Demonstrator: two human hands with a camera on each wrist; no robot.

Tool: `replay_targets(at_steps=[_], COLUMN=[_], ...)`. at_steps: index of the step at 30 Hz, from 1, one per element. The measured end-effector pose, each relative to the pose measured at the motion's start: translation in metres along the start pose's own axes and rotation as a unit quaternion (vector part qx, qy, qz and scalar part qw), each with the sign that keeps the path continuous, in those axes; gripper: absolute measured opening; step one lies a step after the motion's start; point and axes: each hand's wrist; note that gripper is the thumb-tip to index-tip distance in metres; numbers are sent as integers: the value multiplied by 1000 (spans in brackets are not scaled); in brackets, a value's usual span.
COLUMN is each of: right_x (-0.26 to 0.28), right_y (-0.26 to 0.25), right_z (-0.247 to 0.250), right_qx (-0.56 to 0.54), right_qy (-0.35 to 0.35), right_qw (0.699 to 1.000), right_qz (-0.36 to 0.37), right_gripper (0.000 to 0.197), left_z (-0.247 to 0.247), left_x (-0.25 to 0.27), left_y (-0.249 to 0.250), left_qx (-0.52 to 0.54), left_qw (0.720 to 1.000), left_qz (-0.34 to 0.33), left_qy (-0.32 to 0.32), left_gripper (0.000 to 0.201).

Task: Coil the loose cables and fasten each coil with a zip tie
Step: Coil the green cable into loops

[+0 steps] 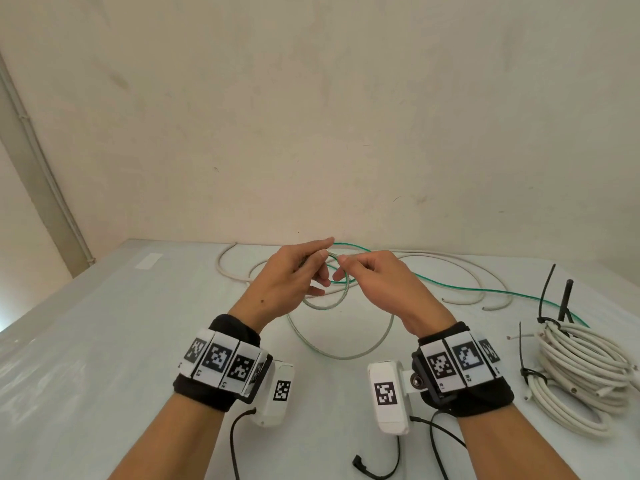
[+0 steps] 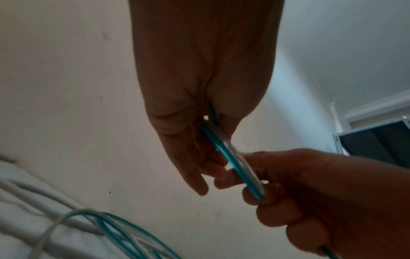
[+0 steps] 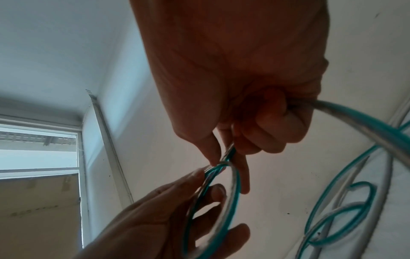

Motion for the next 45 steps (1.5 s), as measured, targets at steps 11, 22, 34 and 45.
replay_targets(at_steps=[11, 22, 34, 45], right_x=[-2, -6, -7, -8], right_y=[1, 4, 10, 11], right_z=[-1, -8, -12, -4], right_qx=[-7, 13, 118, 92], right_qy=[-10, 54, 70, 52], right_qw=[999, 989, 972, 976], right_qz=[37, 134, 193, 192], right_gripper=[43, 37, 29, 31], left_z=[3, 11, 15, 26], left_x=[4, 6, 7, 7], left_y=[2, -2, -2, 2], left_qx=[61, 183, 258, 213], left_qw=[997, 975, 949, 959], left_qz=[4, 109, 143, 150], left_qy=[44, -70, -112, -109], left_gripper=[31, 27, 35, 19])
Point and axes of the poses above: each hand's wrist, its own x-axis away from the middle knuckle, its own z-axis out of the back of the hand, y = z × x, and after that the axes turned 9 degrees about -x, right-handed
